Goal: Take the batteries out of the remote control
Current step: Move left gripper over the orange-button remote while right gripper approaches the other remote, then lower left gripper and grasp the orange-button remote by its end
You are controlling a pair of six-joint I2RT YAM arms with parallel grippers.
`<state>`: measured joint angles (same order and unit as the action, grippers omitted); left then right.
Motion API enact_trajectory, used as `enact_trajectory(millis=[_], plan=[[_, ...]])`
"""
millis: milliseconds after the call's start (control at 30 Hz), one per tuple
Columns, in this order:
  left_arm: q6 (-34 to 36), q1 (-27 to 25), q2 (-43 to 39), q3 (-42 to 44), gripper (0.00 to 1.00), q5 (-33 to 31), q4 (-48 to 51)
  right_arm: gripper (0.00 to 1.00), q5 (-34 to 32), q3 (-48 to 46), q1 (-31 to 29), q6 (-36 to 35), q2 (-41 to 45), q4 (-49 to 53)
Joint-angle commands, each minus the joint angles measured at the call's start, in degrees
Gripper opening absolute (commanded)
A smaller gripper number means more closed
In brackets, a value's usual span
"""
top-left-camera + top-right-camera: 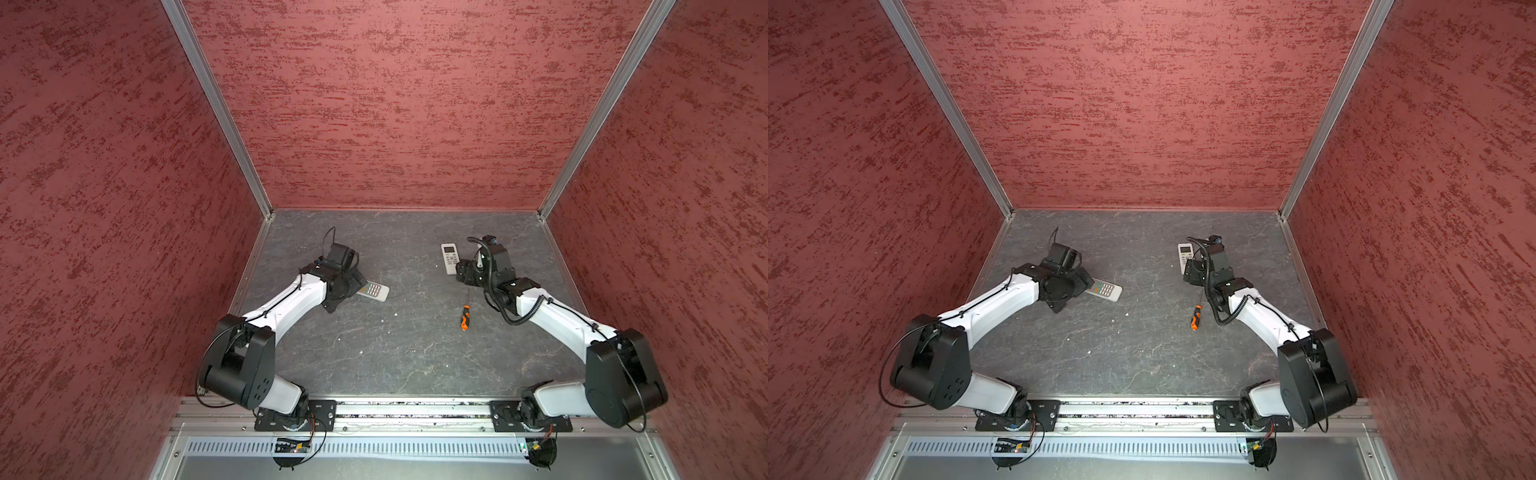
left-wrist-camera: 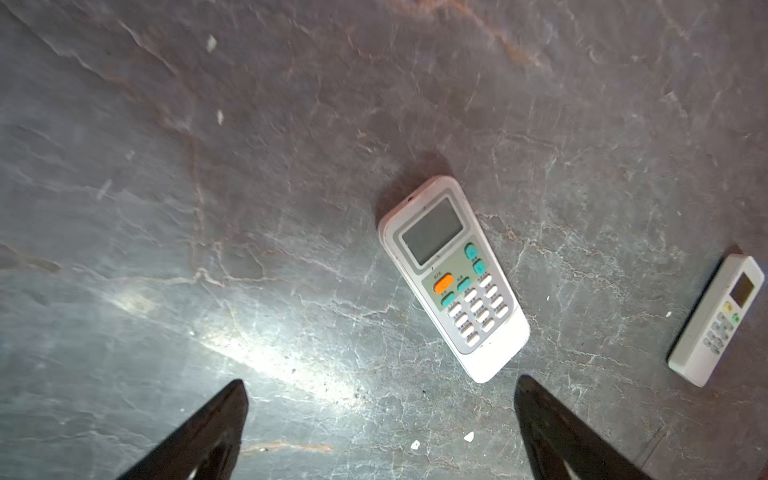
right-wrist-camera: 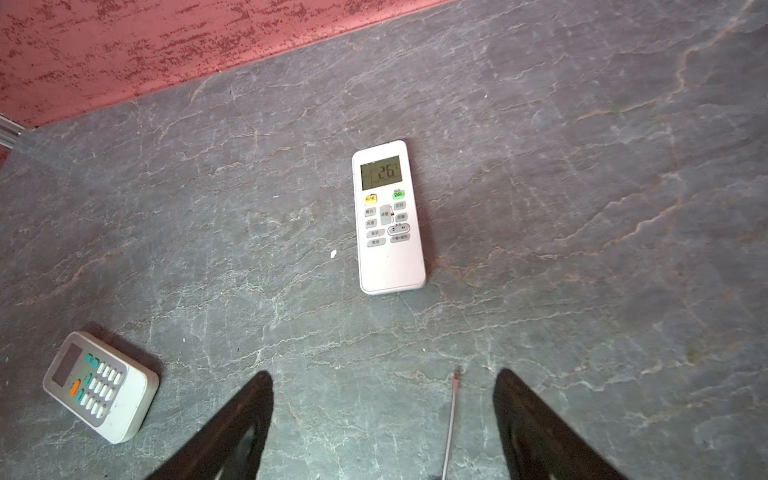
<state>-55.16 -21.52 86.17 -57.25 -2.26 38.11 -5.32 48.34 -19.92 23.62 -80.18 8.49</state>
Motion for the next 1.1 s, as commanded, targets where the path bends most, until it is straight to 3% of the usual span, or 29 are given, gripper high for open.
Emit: enact_trajectory(millis=[0,600,1067], plan=[[-5.4,-2.5,2.4,-3.7,0.99,1.2,0.9,0.84,0.4,1.4,-0.5,-0.3,-0.7,-0.7],[-9.9,-5.2,18.9,-19.6,0.99,-1.6,9.9,0.86,2.5,3.2,-0.6,-4.1,-2.8,-3.3],[-9.9,-5.1,27.7,-25.5,0.99,-2.0,12.1,0.88,3.4,4.3,-0.5,-5.1,-2.8,-3.8]])
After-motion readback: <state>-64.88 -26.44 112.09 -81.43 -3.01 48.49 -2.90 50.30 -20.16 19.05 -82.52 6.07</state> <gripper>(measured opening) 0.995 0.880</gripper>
